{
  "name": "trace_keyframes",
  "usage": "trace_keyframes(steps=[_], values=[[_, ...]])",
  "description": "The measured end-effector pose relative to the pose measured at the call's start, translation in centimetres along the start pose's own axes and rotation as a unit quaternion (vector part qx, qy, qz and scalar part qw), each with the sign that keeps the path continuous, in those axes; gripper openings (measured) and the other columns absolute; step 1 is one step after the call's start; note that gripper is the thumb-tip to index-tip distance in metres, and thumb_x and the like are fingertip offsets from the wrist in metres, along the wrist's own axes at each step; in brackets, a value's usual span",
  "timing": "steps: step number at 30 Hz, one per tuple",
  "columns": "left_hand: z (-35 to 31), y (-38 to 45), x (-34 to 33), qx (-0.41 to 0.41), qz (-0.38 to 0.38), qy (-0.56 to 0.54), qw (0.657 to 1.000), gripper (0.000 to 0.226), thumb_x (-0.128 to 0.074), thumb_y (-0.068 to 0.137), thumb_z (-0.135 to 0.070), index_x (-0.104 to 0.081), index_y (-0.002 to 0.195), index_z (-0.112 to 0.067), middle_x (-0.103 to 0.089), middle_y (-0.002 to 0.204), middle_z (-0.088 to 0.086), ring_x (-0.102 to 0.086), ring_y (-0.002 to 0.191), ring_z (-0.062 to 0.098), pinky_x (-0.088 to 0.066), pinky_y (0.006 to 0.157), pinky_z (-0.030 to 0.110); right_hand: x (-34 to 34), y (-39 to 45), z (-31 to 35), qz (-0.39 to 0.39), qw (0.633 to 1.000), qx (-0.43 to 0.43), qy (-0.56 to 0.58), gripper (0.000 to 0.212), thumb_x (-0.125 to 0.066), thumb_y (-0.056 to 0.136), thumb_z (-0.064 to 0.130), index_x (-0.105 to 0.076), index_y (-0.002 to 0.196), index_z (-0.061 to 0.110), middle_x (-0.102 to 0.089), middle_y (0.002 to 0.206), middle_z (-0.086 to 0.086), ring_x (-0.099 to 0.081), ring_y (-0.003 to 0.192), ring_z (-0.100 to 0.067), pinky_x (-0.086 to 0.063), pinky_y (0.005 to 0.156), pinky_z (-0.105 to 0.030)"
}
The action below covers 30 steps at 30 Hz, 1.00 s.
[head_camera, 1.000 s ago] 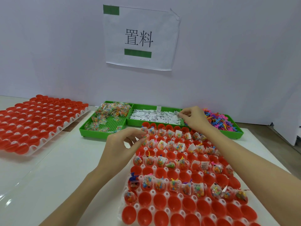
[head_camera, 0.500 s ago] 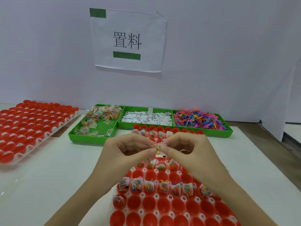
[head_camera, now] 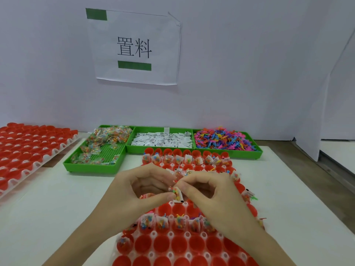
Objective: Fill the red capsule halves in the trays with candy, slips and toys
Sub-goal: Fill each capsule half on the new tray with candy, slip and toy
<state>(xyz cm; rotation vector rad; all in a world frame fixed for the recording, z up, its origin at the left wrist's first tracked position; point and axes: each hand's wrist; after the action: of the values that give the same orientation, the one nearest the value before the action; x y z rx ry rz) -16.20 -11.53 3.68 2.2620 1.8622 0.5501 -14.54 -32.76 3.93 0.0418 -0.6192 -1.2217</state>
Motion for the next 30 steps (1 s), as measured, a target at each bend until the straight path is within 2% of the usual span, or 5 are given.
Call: trace_keyframes(steps=[9,14,20,24,30], values=[[0.2,0.0,-0.1,-0.001,0.012,0.029,1.0,0.042,-0.088,0.074,-0.013,-0.076,0.114,-0.024,-0.074,0.094,0.008,-0.072,0.084,0.023,-0.059,0.08,0.026,-0.9,-0.5,-0.2,-0.005,1.0,0.006,0.006,0.015,-0.064,0.099,0.035,-0.077,0.093,0.032,-0.071,0.08,0.011,-0.066,0.075,-0.011,-0.05,0.067,-0.02],[0.2,0.1,0.3,0.004,-0.027,0.026,0.999,0.035,-0.089,0.072,-0.015,-0.079,0.104,-0.024,-0.077,0.091,0.008,-0.074,0.084,0.023,-0.059,0.08,0.024,0.5,0.6,0.1,-0.022,0.997,-0.027,0.066,0.017,-0.059,0.102,0.019,-0.075,0.101,0.024,-0.076,0.087,0.001,-0.071,0.077,-0.014,-0.053,0.063,-0.02],[0.3,0.3,1.2,0.005,-0.032,0.039,0.999,0.027,-0.087,0.073,-0.018,-0.08,0.098,-0.025,-0.078,0.093,0.005,-0.075,0.087,0.02,-0.059,0.081,0.022,7.0,6.9,-2.1,0.074,0.986,-0.082,-0.123,0.015,-0.061,0.101,0.026,-0.076,0.1,0.023,-0.078,0.088,0.007,-0.074,0.079,-0.007,-0.056,0.064,-0.019],[0.5,0.4,1.3,0.001,-0.043,0.044,0.998,0.024,-0.086,0.074,-0.019,-0.08,0.096,-0.026,-0.078,0.094,0.004,-0.075,0.087,0.021,-0.059,0.081,0.024,11.2,11.8,-7.4,0.014,0.956,-0.114,-0.27,0.017,-0.06,0.101,0.015,-0.075,0.096,0.022,-0.076,0.085,0.001,-0.072,0.077,-0.011,-0.059,0.081,-0.037],[1.2,0.6,1.7,0.004,-0.071,0.05,0.996,0.024,-0.087,0.073,-0.023,-0.081,0.095,-0.024,-0.078,0.091,0.005,-0.075,0.084,0.022,-0.06,0.078,0.025,13.1,14.5,-12.8,0.064,0.895,-0.11,-0.427,0.035,-0.054,0.102,0.005,-0.072,0.125,0.023,-0.072,0.124,-0.004,-0.07,0.1,-0.017,-0.051,0.089,-0.024]])
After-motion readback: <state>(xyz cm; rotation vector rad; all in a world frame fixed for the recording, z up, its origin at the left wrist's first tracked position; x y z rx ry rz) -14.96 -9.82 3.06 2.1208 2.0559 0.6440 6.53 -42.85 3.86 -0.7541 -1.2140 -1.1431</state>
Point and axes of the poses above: each hand's wrist, its own y-axis towards the middle knuckle, its own x-axis out of the back of the hand, z = x × y
